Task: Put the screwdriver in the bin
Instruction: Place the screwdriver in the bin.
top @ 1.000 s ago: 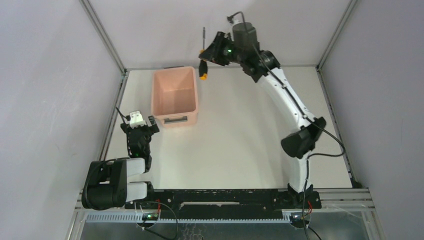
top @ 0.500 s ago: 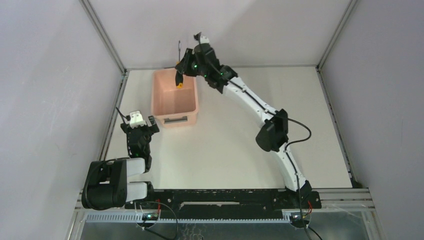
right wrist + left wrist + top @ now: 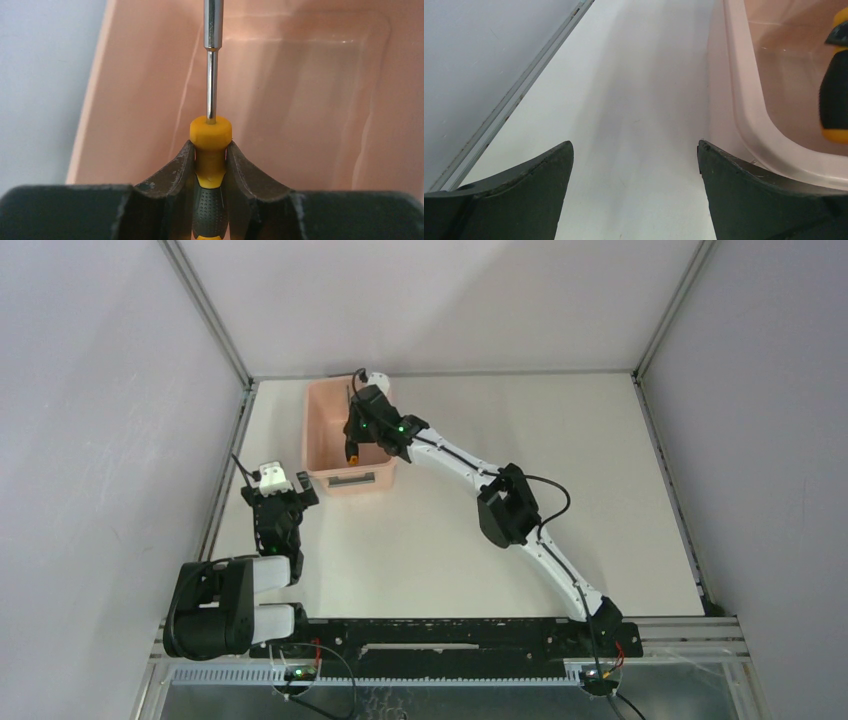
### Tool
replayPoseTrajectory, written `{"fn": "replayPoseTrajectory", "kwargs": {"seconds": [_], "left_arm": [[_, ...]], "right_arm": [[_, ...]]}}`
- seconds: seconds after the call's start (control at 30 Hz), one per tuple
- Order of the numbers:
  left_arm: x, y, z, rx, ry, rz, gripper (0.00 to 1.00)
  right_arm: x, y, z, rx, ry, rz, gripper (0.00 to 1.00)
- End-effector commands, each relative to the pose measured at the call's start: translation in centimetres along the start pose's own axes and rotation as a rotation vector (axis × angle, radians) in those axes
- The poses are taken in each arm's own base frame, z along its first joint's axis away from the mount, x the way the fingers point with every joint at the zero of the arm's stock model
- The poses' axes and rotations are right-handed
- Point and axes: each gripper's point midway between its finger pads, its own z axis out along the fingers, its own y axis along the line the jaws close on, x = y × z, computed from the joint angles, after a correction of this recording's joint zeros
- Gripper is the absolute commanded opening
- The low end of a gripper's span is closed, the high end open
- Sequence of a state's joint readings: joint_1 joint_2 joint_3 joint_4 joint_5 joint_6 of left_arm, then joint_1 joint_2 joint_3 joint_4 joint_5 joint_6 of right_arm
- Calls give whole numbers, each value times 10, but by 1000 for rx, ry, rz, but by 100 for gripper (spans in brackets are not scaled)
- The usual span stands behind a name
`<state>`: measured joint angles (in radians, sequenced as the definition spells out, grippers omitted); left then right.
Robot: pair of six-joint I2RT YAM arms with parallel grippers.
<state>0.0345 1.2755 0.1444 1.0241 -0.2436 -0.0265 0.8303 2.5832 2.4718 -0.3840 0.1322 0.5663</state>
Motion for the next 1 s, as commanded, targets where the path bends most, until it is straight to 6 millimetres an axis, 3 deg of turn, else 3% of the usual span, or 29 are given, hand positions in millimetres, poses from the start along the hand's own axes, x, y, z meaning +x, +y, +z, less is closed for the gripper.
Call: {"fn": "replayPoseTrajectory", "kwargs": {"seconds": [0.0, 0.2, 0.43, 0.6, 0.8, 0.97], "left_arm": [[-34, -5, 10, 8, -95, -13, 98], [-34, -5, 10, 7, -95, -14, 98], [-34, -5, 10, 7, -95, -13, 98], [-34, -4, 10, 6, -96, -14, 98], [-34, -5, 10, 7, -95, -13, 98], [-34, -5, 10, 8, -95, -14, 98]], "right_arm": [[-24, 24, -2, -39, -99, 36, 11], [-1, 15, 3, 23, -65, 22, 17], [18, 13, 7, 34, -24, 40, 36], [21, 18, 4, 9, -3, 38, 42], [-10, 39, -24, -44, -34, 6, 48], [-85, 74, -101, -139, -143, -71, 50]]}}
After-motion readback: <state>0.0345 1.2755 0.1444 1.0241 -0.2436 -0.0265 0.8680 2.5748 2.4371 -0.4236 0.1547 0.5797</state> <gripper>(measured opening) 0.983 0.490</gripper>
